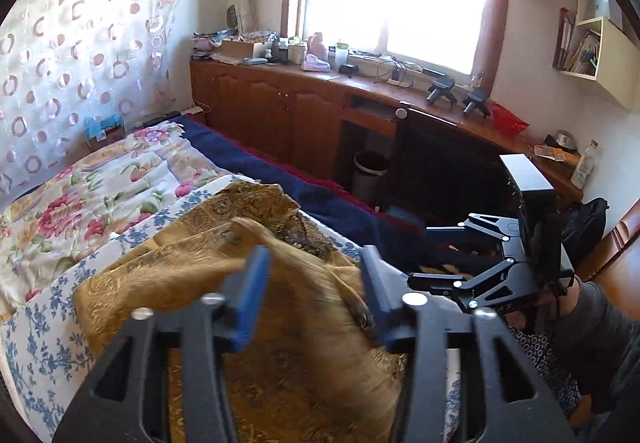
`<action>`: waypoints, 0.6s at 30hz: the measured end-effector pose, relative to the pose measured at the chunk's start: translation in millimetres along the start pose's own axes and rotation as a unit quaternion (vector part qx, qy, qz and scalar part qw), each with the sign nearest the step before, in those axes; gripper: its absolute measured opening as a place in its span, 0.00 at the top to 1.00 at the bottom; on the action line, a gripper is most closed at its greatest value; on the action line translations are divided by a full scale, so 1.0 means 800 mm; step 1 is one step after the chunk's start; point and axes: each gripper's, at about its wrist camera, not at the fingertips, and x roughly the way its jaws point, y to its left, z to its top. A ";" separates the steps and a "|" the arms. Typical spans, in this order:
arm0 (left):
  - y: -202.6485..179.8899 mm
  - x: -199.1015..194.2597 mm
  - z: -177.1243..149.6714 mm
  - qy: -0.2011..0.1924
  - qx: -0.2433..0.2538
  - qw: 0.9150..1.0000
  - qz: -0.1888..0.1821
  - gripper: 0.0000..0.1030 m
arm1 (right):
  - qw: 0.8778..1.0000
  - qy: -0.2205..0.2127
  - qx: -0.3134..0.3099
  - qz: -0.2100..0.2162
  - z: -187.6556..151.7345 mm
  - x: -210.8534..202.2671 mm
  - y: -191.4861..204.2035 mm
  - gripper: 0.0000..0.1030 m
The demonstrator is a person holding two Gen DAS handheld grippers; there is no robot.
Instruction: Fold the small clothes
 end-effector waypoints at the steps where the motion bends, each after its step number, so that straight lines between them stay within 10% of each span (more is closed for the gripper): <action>1: 0.001 -0.003 -0.004 -0.001 -0.001 1.000 0.002 0.37 | 1.000 0.000 0.000 0.001 0.000 0.000 0.001 0.22; 18: 0.103 -0.013 -0.078 0.023 -0.061 0.993 0.094 0.25 | 0.999 -0.014 -0.017 0.026 0.093 0.072 0.006 0.27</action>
